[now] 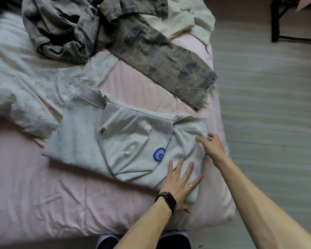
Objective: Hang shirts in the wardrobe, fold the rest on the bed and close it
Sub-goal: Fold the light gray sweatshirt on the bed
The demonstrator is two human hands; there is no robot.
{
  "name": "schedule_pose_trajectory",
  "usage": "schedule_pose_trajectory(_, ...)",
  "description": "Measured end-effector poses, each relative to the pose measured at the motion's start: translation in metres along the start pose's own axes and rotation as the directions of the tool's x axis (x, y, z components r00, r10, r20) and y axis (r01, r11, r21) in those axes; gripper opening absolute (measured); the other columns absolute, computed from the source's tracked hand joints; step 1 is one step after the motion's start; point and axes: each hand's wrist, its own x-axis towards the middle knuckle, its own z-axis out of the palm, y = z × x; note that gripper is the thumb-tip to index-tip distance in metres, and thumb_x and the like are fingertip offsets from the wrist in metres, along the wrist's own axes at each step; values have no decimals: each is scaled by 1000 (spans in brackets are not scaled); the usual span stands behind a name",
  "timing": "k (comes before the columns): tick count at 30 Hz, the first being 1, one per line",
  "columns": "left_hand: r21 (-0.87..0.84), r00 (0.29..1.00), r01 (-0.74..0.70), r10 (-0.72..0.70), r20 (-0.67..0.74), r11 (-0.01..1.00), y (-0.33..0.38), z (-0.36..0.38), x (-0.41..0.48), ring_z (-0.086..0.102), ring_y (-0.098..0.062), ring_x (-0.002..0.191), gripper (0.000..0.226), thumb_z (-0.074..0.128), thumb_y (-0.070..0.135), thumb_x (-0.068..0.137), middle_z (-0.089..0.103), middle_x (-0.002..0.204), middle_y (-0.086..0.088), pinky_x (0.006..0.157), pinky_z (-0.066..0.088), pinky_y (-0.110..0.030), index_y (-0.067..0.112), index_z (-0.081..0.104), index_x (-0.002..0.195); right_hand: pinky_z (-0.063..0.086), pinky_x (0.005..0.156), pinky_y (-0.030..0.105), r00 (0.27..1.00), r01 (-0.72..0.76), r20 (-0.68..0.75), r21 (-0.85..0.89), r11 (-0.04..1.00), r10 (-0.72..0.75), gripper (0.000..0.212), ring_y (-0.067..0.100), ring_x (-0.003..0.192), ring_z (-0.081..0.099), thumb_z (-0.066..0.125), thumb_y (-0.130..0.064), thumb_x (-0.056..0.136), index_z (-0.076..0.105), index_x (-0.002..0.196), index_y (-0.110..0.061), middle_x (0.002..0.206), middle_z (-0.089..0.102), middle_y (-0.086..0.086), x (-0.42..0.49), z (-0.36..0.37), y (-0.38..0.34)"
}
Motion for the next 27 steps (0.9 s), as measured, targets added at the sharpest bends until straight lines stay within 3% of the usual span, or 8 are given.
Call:
schedule_pose_trajectory(3, 41, 995, 93, -94, 28, 995, 1, -2, 15, -25, -56, 141, 104, 62, 53, 89, -22, 164, -14, 95, -29, -76, 38, -17, 155, 53, 68, 29, 998, 40, 47, -44, 998, -38, 19, 11, 82, 68, 78, -26, 84, 62, 95, -24, 100, 72, 0, 12, 2, 0)
schedule_pose_trajectory(7, 108, 999, 21, -25, 43, 994, -8, 1, 12, -15, -57, 144, 85, 51, 37, 98, -12, 165, -15, 99, -22, -76, 34, -10, 157, 43, 59, 27, 999, 24, 49, -54, 998, -22, 21, 15, 79, 62, 76, -26, 79, 61, 94, -23, 92, 68, -3, 13, 2, -5)
schedule_pose_trajectory(10, 14, 999, -36, 36, 26, 999, -22, -2, -8, -2, -43, 151, 88, 57, 33, 93, 1, 167, -9, 114, -5, -68, 40, -3, 157, 52, 66, 34, 999, 48, 4, -86, 995, -48, 18, 20, 83, 63, 73, -27, 75, 66, 91, -23, 87, 68, -4, 5, 0, -11)
schedule_pose_trajectory(13, -128, 972, -104, 74, -222, 986, -41, -22, -44, 33, -30, 145, 86, 70, 26, 79, 36, 158, -6, 119, 20, -53, 39, 29, 154, 54, 65, 39, 995, 84, -52, -90, 992, -89, 21, 22, 74, 61, 68, -33, 68, 63, 85, -21, 81, 65, -1, -18, 3, -35)
schedule_pose_trajectory(15, -186, 894, -95, 1, -447, 978, -55, -32, -70, 57, -26, 128, 79, 82, 22, 67, 61, 137, -2, 110, 41, -52, 33, 55, 141, 47, 55, 34, 992, 109, -52, -78, 991, -113, 23, 21, 63, 55, 64, -36, 64, 59, 81, -21, 75, 61, 0, -35, 13, -59)
schedule_pose_trajectory(18, -475, 750, -13, -306, -587, 880, -82, -45, -114, 68, -25, 109, 52, 76, 19, 72, 73, 113, 2, 103, 49, -45, 25, 70, 123, 44, 57, 34, 982, 179, -41, -117, 977, -185, 26, 23, 62, 50, 58, -38, 64, 60, 82, -19, 72, 59, 3, -65, 48, -105)
schedule_pose_trajectory(22, -862, 496, 223, -814, -302, 455, -136, -54, -169, 66, -29, 91, 29, 61, 27, 84, 73, 94, -4, 78, 47, -33, 27, 67, 113, 50, 68, 41, 954, 279, -66, -158, 947, -292, 37, 28, 70, 61, 57, -36, 63, 61, 91, -13, 77, 65, 11, -101, 135, -165)
schedule_pose_trajectory(27, -829, 373, 407, -898, -234, 385, -220, -24, -221, 62, -34, 96, 28, 56, 30, 89, 72, 98, -7, 81, 44, -35, 29, 63, 116, 61, 75, 47, 945, 311, 3, -320, 895, -327, 62, 32, 73, 70, 57, -36, 76, 49, 128, -2, 102, 70, 18, -123, 268, -199)
